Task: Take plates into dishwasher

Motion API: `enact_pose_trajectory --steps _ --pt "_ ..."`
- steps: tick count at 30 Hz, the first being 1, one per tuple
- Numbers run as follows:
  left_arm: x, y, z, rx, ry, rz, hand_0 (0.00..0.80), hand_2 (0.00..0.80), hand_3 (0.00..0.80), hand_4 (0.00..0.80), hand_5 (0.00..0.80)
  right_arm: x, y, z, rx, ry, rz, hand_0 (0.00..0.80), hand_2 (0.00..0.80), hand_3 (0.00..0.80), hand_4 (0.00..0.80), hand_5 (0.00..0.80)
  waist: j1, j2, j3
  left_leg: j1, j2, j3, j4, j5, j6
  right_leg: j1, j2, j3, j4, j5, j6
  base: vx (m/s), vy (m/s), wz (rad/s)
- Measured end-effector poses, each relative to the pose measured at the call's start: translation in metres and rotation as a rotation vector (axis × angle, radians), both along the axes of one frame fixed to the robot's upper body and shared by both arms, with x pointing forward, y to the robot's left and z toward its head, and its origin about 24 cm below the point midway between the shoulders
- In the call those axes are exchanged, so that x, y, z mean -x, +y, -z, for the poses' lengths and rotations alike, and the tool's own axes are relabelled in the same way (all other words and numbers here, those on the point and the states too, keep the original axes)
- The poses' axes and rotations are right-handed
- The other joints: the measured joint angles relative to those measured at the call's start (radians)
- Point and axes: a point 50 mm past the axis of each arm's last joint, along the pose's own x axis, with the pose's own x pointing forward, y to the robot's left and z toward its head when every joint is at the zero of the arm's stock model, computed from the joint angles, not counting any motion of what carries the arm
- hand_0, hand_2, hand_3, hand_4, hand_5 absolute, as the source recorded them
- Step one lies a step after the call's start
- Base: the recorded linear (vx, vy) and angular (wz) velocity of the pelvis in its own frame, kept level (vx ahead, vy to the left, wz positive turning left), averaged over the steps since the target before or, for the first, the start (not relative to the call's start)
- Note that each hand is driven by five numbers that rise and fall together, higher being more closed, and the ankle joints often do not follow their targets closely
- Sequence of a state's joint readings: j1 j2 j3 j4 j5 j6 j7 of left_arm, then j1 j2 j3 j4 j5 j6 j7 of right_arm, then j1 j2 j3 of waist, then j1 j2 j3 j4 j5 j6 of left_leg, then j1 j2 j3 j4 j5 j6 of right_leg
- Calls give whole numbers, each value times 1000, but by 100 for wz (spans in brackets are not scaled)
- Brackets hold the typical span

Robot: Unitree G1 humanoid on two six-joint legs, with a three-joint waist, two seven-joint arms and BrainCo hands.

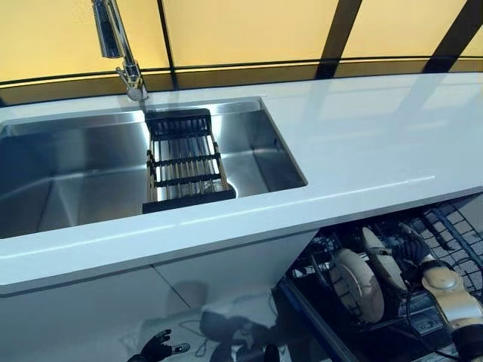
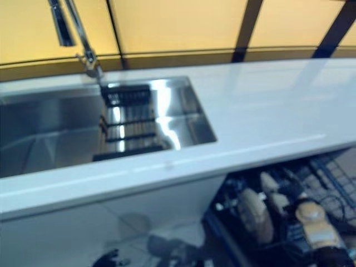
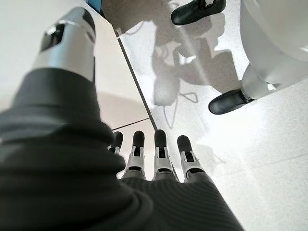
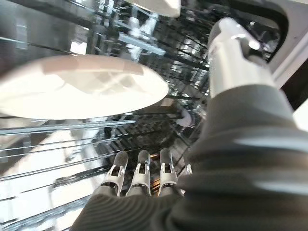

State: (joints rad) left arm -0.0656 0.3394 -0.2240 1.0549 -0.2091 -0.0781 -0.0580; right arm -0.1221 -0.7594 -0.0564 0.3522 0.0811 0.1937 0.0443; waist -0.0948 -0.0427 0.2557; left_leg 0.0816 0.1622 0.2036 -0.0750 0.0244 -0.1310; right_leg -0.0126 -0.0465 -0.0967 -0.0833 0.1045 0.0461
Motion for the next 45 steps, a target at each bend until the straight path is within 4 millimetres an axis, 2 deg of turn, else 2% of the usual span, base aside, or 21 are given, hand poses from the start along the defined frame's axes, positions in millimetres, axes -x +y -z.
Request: enact_pose_trajectory --steps 6,12,15,17,18,19,21,22,24,26,27,29,30,32,33,34,37,39,43,44,45 --pt "5 8 1 -23 13 -28 0 0 0 0 0 29 -12 4 -20 77 -27 0 0 0 0 0 -37 -14 -24 22 0 30 -9 -1 0 0 5 31 0 3 1 24 46 -14" --pt "8 11 1 -26 9 -44 0 0 0 0 0 45 -26 -24 62 65 -59 0 0 0 0 0 -87 -12 -63 36 2 69 -9 -5 4 -5 8 63 0 8 2 5 55 -15" --pt "9 12 2 -24 10 -52 0 0 0 0 0 49 -36 -36 94 45 -30 0 0 0 0 0 -114 -9 -81 38 -1 67 -2 -7 2 -8 9 76 2 7 4 102 179 -16" --pt "15 10 5 -12 17 -76 0 0 0 0 0 50 -39 -46 107 15 -30 0 0 0 0 0 -106 -15 -83 37 -20 -16 55 -38 22 -11 17 165 12 14 1 101 301 -71" --pt "25 8 9 -3 38 -92 0 0 0 0 0 41 -32 -53 100 -32 -69 0 0 0 0 0 -86 -56 -85 5 -97 -195 142 -92 108 -17 -11 328 19 15 4 -4 308 -169" --pt "37 1 15 19 67 -99 0 0 0 0 0 33 -29 -67 117 -80 -102 0 0 0 0 0 -58 -60 -100 10 -163 -267 106 -113 139 -50 -22 408 22 24 29 -4 311 -184" --pt "42 -8 19 45 82 -106 0 0 0 0 0 20 -26 -88 132 -170 -99 0 0 0 0 0 -53 -36 -101 1 -203 -261 68 -94 162 -92 -8 437 37 27 40 -47 266 -163" --pt "41 -8 18 46 81 -106 0 0 0 0 0 20 -25 -87 128 -175 -99 0 0 0 0 0 -43 -43 -105 5 -207 -233 75 -100 152 -100 -15 433 37 20 50 -72 316 -135" --pt "32 -9 16 45 64 -101 0 0 0 0 0 24 -25 -76 97 -184 -52 0 0 0 0 0 -79 -56 -118 -16 -214 -193 102 -107 166 -118 -37 401 56 -32 102 -72 306 -72" --pt "26 -6 14 31 53 -97 0 0 0 0 0 27 -24 -66 60 -179 -26 0 0 0 0 0 -88 -70 -132 -22 -213 -164 105 -106 167 -156 -20 353 183 -30 98 -37 157 -49" --pt "26 -3 13 23 56 -101 0 0 0 0 0 32 -26 -59 49 -160 -8 0 0 0 0 0 -93 -94 -145 -24 -232 -149 113 -107 167 -144 -32 360 170 -25 75 -74 222 -42" --pt "22 -2 12 16 47 -100 0 0 0 0 0 38 -29 -54 27 -160 25 0 0 0 0 0 -127 -106 -144 -41 -255 -149 168 -123 174 -143 -44 358 154 15 84 -97 206 -35" --pt "21 -1 11 9 47 -107 0 0 0 0 0 37 -30 -52 11 -159 29 0 0 0 0 0 -116 -103 -141 -46 -247 -145 175 -126 177 -158 -36 352 155 41 93 -127 86 -79" --pt "26 7 11 -14 58 -128 0 0 0 0 0 37 -34 -48 -32 -160 48 0 0 0 0 0 -99 -99 -127 -57 -228 -93 194 -133 186 -164 -23 308 96 152 121 -157 48 -86" --pt "27 14 9 -37 58 -136 0 0 0 0 0 38 -41 -43 -59 -151 81 0 0 0 0 0 -93 -99 -110 -58 -215 -63 195 -135 196 -156 -30 247 71 168 134 -162 -1 -68" --pt "30 19 9 -47 70 -165 0 0 0 0 0 42 -50 -38 -72 -136 127 0 0 0 0 0 -82 -88 -103 -61 -194 -32 173 -125 201 -166 -28 195 109 130 110 -178 3 -68" --pt "34 26 9 -50 84 -207 0 0 0 0 0 43 -56 -37 -116 -152 165 0 0 0 0 0 -72 -46 -74 -58 -146 -12 115 -75 194 -158 -63 147 186 95 131 -152 -8 -46" --pt "34 30 7 -57 84 -216 0 0 0 0 0 42 -55 -37 -129 -163 168 0 0 0 0 0 -56 -53 -68 -60 -146 -9 86 -48 180 -113 -107 141 189 88 139 -132 -59 -20" --pt "25 33 3 -56 50 -233 0 0 0 0 0 21 -41 -34 -183 -204 151 0 0 0 0 0 -13 -68 -44 -93 -161 -47 58 -13 150 -92 -113 132 92 63 147 -179 -112 -22" --pt "20 37 -1 -69 28 -231 0 0 0 0 0 20 -38 -28 -195 -192 153 0 0 0 0 0 -8 -100 -50 -108 -182 -47 56 -2 139 -86 -129 129 59 -6 112 -187 -147 8" --pt "17 36 -2 -71 20 -235 0 0 0 0 0 17 -35 -26 -211 -198 157 0 0 0 0 0 3 -95 -44 -121 -175 -52 58 2 135 -87 -124 122 38 9 91 -184 -154 9"
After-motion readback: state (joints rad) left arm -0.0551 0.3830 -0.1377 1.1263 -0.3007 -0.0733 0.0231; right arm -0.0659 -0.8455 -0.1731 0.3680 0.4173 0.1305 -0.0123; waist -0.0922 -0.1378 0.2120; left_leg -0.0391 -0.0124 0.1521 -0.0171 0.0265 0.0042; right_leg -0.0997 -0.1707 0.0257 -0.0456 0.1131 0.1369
